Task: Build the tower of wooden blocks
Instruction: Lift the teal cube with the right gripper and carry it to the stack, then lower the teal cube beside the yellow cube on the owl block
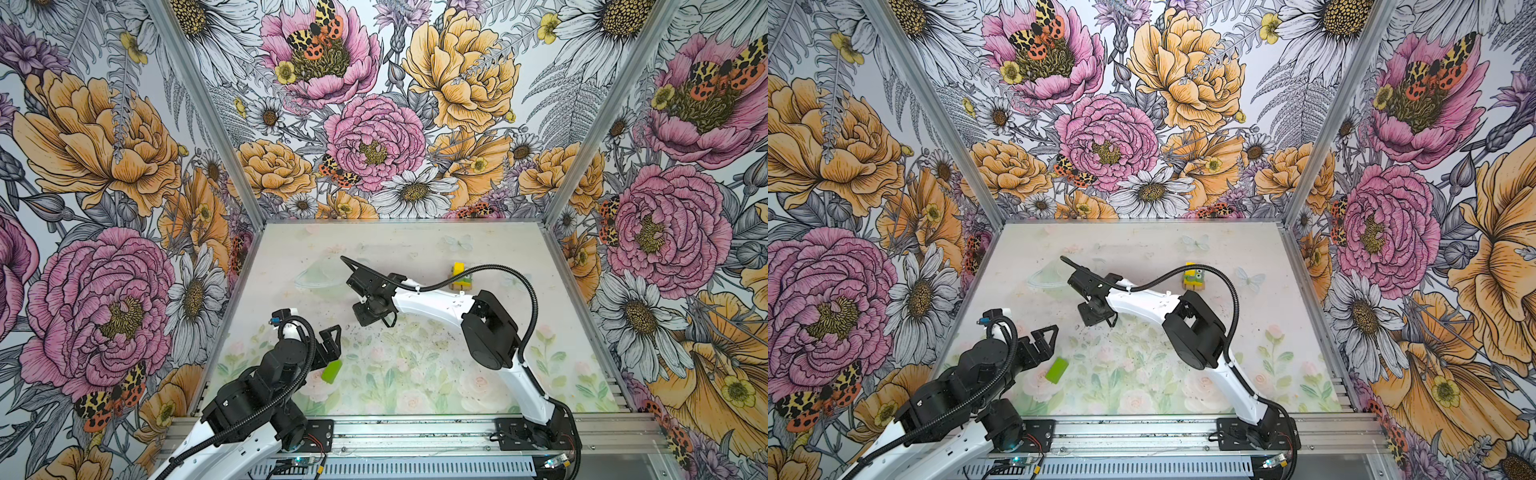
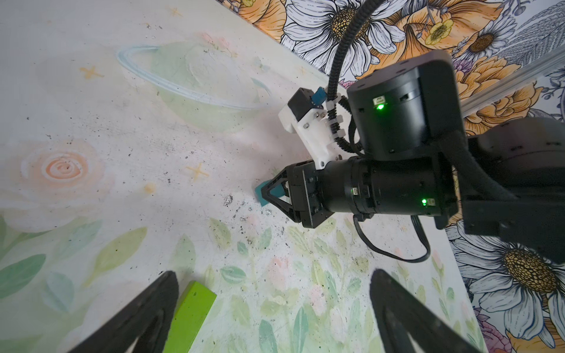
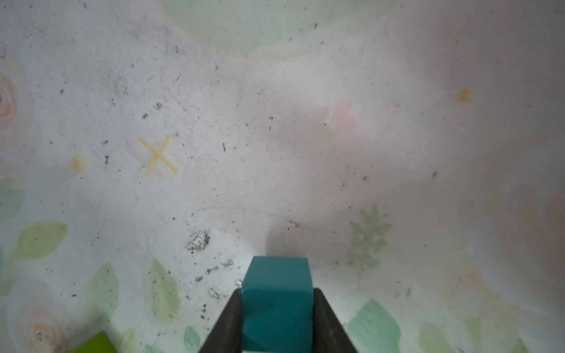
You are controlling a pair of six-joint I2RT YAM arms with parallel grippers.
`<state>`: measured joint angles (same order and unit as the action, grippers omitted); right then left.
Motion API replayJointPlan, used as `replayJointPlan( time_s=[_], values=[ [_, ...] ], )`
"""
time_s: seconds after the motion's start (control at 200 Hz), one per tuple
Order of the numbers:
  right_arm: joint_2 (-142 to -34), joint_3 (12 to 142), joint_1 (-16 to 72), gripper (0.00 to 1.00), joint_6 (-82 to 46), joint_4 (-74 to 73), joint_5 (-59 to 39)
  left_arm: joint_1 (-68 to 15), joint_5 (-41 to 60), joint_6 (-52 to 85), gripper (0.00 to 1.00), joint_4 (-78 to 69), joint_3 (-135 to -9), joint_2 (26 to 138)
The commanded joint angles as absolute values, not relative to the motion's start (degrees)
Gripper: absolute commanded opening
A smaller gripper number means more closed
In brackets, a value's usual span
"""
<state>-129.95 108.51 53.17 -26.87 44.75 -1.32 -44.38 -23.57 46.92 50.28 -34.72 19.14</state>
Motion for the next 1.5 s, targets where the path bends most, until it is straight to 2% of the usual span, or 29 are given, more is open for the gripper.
replayJointPlan(
  time_s=[0.0, 0.3, 0.821, 1.221, 1.496],
  values=[
    [-124.1, 107.4, 51.6, 0.34, -26.6, 45.1, 0.7, -44.1, -23.7, 45.2, 0.99, 49.0, -36.7, 20.8],
    [-112.7, 101.6, 45.7, 0.34, -25.8, 46.6, 4.5, -43.3, -20.6, 41.9, 0.99, 40.5, -39.0, 32.4],
    [-95.5, 86.3, 24.6, 0.34, -26.1, 47.3, 6.3, -42.0, -12.4, 36.2, 0.99, 25.6, -47.1, 54.3],
    [-96.3, 82.9, 14.0, 0.34, -27.3, 45.8, 4.2, -41.7, -8.1, 34.4, 0.99, 21.5, -52.4, 63.9],
    [-101.3, 83.0, 11.4, 0.34, -27.6, 43.5, 0.7, -40.2, -6.5, 33.8, 0.99, 21.1, -54.0, 66.8]
  ],
)
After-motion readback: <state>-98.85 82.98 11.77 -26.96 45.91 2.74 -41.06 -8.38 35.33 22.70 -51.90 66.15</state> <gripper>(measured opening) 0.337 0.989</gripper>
